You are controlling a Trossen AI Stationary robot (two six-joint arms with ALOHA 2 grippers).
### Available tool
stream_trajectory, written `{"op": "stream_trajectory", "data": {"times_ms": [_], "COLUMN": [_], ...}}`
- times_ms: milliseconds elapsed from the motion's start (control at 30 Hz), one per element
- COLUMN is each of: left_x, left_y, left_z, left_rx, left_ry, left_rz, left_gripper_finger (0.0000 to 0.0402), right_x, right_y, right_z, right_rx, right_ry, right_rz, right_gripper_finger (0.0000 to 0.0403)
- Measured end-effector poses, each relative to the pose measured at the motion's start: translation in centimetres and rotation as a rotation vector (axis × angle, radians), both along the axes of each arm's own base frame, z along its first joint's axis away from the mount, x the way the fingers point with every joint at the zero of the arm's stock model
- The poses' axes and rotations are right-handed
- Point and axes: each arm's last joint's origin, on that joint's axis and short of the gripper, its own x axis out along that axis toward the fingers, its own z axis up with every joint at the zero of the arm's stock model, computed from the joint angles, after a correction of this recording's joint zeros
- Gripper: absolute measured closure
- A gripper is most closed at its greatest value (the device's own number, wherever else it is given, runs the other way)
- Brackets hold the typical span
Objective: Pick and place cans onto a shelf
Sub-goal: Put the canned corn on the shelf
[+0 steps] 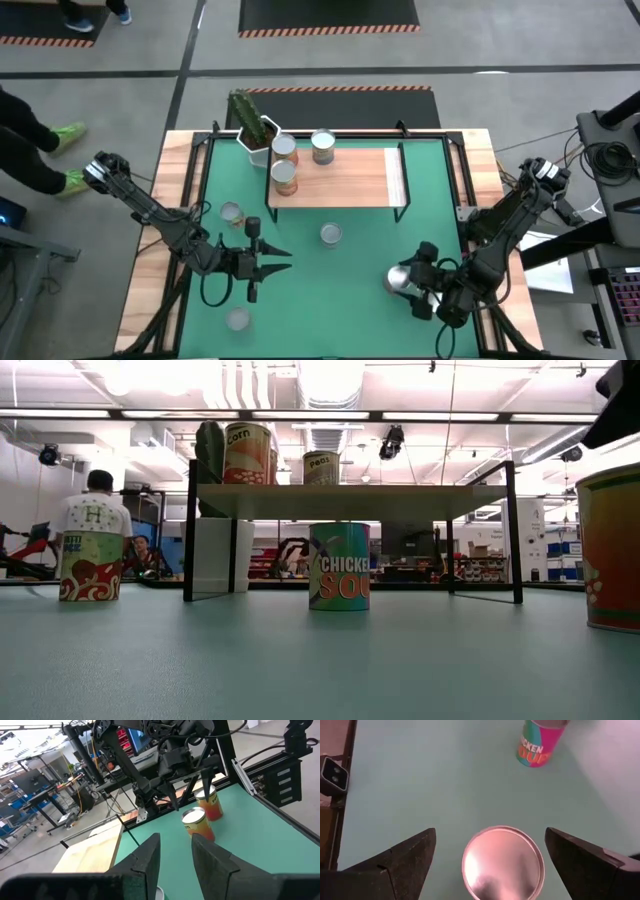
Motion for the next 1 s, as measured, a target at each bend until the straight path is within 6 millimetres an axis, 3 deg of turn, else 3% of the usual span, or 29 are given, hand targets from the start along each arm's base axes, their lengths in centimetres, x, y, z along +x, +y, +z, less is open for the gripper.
{"op": "stream_trajectory", "data": {"times_ms": [600,1000], "left_x": [0.02,0.02], "left_y": [-0.01,-0.01], "left_z": [0.07,0.07], "left_rx": [-0.004,-0.004], "left_ry": [-0.006,-0.006], "left_rz": [0.000,0.000], "left_gripper_finger": [0.0308,0.0308], "right_x": [0.23,0.66], "right_y": [-0.20,0.34], "right_z": [0.01,0.40], "right_rx": [-0.050,0.017], "right_ry": [0.002,-0.053], "right_rz": [0.032,0.031], "right_gripper_finger": [0.0034,0.0034]}}
